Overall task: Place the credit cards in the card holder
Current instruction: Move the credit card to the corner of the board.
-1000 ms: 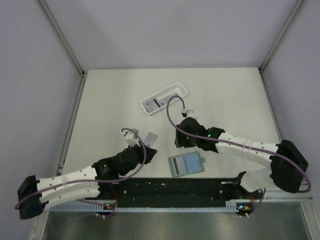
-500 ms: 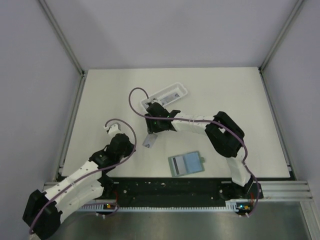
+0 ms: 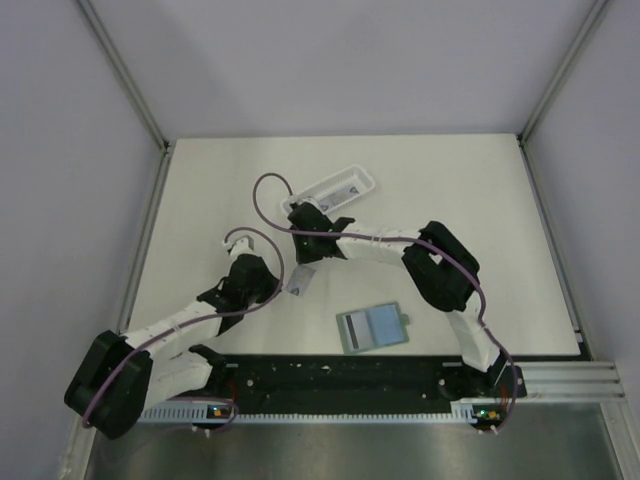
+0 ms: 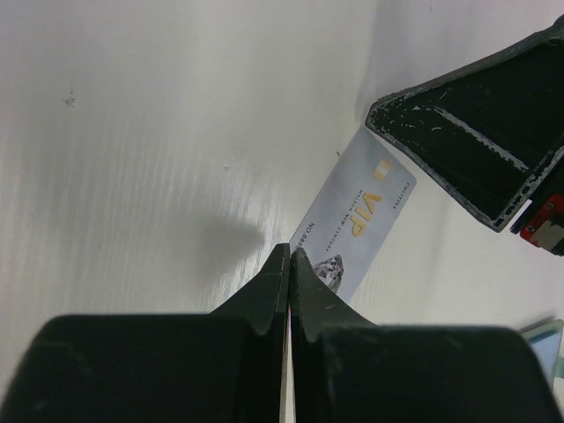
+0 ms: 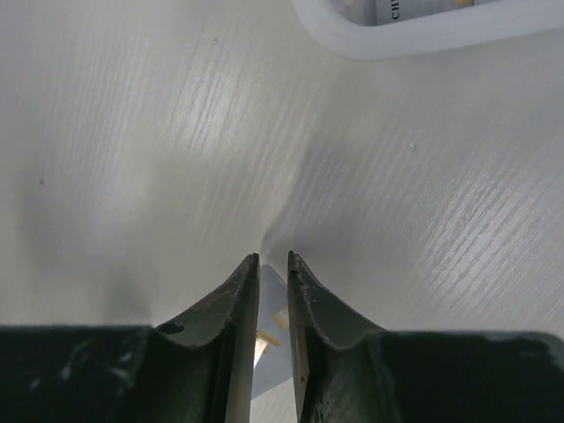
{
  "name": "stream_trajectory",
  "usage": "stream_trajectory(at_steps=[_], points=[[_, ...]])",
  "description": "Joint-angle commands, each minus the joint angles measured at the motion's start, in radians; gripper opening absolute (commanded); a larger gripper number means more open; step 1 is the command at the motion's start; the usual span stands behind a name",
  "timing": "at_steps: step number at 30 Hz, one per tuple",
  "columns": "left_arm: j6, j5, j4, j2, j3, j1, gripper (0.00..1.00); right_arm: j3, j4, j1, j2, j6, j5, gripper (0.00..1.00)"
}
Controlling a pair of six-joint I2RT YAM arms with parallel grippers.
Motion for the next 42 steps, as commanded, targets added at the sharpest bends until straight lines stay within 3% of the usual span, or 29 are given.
stream_trajectory(at_steps=[1, 6, 17, 35, 42], points=[[0.019, 0.015, 0.103, 0.046, -0.003, 0.006, 0.0, -0.039, 0.007, -0.002, -0.014, 0.031, 0.009, 0.16], [0.01, -0.002, 0.136, 0.105, -0.004, 0.006, 0.0, -0.112, 0.009, -0.003, -0.042, 0.048, 0.025, 0.05], [0.007, 0.113, 0.205, 0.221, -0.021, 0.003, 0.0, -0.247, 0.083, -0.002, -0.102, 0.074, -0.06, 0.01], [-0.108, 0.063, 0.079, -0.03, -0.159, -0.147, 0.0, -0.386, 0.096, 0.056, -0.197, 0.114, -0.052, 0.01], [-0.169, 0.004, 0.071, 0.002, -0.153, -0.276, 0.0, -0.444, 0.116, 0.104, -0.217, 0.143, -0.044, 0.01]])
